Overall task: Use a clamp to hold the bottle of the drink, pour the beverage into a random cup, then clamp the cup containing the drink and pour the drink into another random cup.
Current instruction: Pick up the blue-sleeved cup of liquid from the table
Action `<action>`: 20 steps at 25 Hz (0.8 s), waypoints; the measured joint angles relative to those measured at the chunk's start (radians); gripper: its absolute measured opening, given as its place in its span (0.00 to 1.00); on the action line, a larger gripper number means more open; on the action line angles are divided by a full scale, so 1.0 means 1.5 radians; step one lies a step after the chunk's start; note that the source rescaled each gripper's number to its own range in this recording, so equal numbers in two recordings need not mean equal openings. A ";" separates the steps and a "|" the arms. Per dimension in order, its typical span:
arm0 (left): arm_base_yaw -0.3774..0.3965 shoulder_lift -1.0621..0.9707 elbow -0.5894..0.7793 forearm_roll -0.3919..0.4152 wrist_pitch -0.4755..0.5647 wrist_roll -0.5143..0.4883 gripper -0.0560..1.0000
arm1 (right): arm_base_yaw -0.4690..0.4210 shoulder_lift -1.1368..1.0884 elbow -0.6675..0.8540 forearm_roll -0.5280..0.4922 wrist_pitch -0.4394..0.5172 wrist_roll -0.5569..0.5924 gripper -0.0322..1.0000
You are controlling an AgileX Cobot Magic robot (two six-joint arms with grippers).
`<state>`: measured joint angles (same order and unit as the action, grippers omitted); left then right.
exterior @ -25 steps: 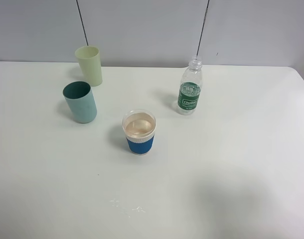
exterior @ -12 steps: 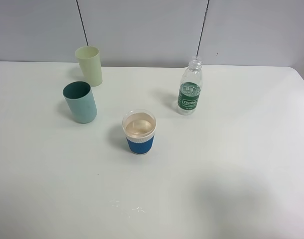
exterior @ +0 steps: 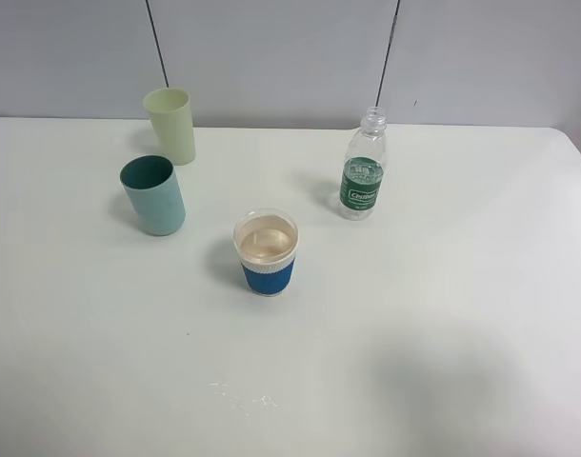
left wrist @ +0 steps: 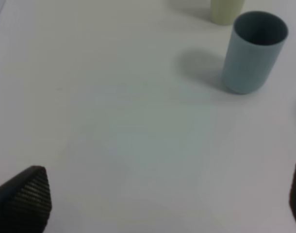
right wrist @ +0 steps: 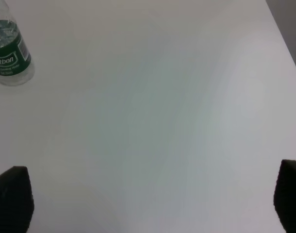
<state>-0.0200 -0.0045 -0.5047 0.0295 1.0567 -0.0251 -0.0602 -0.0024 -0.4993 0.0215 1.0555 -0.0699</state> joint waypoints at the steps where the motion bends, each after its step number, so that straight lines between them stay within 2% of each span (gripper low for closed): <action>1: 0.000 0.000 0.000 0.000 0.000 0.000 1.00 | 0.000 0.000 0.000 0.000 0.000 0.000 1.00; 20: 0.000 0.000 0.000 0.013 0.000 -0.012 1.00 | 0.000 0.000 0.000 0.000 0.000 0.000 1.00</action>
<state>-0.0200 -0.0045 -0.5047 0.0495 1.0567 -0.0428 -0.0602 -0.0024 -0.4993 0.0215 1.0555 -0.0699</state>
